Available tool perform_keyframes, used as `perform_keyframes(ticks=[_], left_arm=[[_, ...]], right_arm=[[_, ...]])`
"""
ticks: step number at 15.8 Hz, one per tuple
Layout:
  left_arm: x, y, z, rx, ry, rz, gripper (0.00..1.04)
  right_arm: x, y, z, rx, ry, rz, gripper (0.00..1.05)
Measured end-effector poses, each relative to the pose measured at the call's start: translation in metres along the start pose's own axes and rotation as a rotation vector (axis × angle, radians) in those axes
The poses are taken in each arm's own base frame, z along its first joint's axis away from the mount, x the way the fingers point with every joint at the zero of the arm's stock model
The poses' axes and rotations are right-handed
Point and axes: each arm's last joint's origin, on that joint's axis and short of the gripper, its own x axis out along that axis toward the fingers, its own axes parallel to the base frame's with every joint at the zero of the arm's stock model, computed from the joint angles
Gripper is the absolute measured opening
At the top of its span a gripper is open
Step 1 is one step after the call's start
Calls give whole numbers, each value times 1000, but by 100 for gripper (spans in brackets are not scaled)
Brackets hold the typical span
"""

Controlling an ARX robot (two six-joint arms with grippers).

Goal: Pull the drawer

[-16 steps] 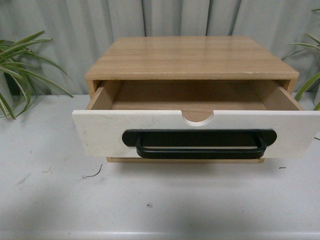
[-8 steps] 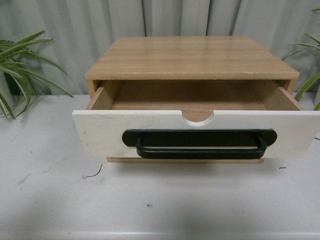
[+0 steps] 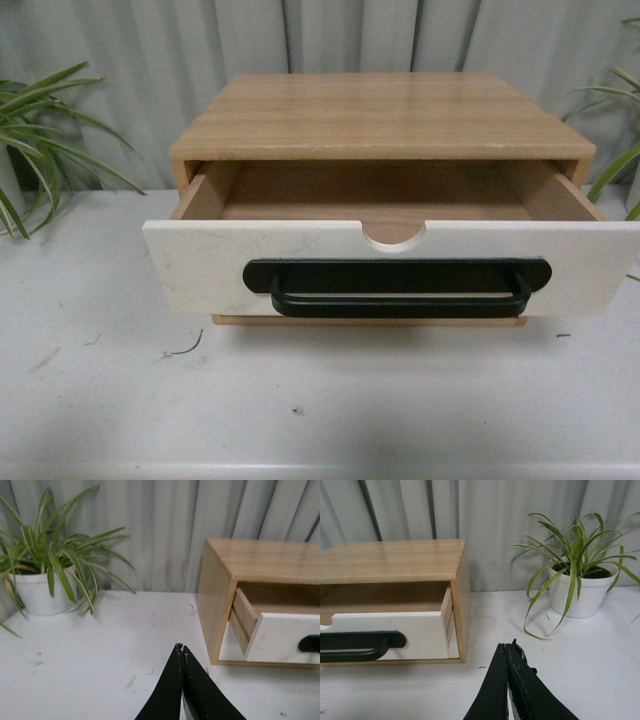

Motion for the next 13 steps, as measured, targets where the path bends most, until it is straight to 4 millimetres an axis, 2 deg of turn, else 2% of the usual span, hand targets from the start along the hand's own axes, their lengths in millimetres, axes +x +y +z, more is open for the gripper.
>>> perform_keyframes(ticks=[4,10,12,13], left_arm=[[0,0,-2,1,10,1,3],[0,0,-2,2,10,1,76],[0,0,-2,2,10,1,99],[0,0,-2,2,10,1,98]], right_arm=[[0,0,0,0,2,-1,4],[0,0,0,0,2,-1,78],[0,0,0,1,2,-1,100],[0,0,0,0,2,-1,97]])
